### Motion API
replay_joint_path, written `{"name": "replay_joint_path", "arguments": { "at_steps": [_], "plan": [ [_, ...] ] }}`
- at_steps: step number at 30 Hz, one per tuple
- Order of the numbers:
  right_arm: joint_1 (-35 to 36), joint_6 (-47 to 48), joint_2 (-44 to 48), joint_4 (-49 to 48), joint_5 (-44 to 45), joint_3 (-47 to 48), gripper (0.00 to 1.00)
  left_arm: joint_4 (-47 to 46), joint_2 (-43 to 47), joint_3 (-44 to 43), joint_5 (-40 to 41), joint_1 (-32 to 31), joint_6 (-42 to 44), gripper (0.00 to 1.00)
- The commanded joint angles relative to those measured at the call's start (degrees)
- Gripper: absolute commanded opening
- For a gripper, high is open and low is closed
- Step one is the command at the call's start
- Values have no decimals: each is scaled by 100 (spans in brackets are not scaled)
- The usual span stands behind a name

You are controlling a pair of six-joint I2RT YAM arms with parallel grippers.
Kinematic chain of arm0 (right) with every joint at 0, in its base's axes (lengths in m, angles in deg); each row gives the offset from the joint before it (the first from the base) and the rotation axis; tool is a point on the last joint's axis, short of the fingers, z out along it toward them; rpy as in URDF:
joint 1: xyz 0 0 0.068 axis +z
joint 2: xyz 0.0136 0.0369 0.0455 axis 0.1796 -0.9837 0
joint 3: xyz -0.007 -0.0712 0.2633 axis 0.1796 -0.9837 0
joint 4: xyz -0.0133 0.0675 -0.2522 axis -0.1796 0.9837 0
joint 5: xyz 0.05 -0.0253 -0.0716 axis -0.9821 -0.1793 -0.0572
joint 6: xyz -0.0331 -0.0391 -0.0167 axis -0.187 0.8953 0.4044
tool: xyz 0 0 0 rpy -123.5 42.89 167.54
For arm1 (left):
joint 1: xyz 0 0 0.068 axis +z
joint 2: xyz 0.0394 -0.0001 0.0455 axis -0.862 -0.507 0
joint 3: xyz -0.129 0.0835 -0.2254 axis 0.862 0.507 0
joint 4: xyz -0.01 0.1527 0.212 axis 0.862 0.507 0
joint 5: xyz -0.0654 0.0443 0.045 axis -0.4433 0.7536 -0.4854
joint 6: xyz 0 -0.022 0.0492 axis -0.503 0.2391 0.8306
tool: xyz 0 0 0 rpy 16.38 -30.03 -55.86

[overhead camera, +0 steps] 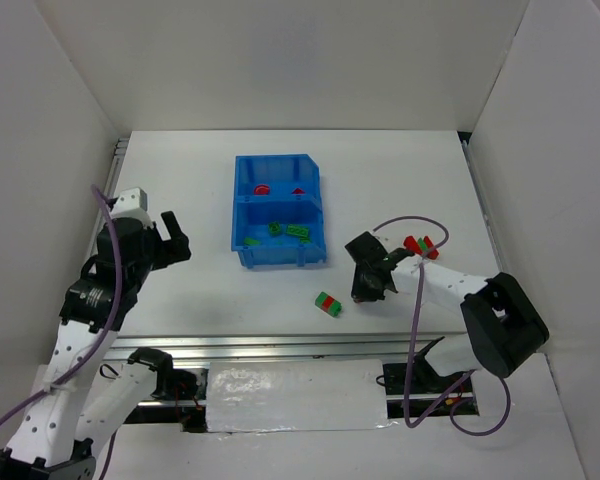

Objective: Sort the legos into containers by color

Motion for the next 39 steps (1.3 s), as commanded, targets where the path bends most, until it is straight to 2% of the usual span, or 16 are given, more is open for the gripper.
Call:
{"name": "replay_joint_path", "arguments": {
  "at_steps": [1,7,10,12,15,20,23,28,33,35,39],
  "plan": [
    [63,3,209,89,91,316,0,-212,-9,-89,-6,-10,131,100],
    [54,258,228,431,240,1714,0,-168,-177,-142,38,-19,113,100],
    [37,328,166,222,224,2119,0,-159,-177,-150,73,-19,104,99],
    [10,389,113,20,-126,2383,0,-141,-186,-150,134,-10,78,99],
    [36,626,-176,-122,-566,3048,0,-106,-168,-177,196,-19,60,100],
    [63,960,-862,90,-717,4385,0,-115,-19,-159,249,-10,69,100],
    [71,1083,-1125,-568,-709,4554,4,-167,8,-133,188,-10,95,99],
    [107,1382,-2223,-799,-340,5475,5,-80,-124,-159,257,-19,51,99],
    [159,1715,-3794,-123,-76,7224,7,-124,-37,-133,161,-27,69,99],
    [177,1839,-4157,-17,82,7855,8,-141,-10,-124,126,-45,86,99],
    [186,2015,-4720,81,206,8448,11,-150,-71,-133,29,-71,113,99]
  ]
}}
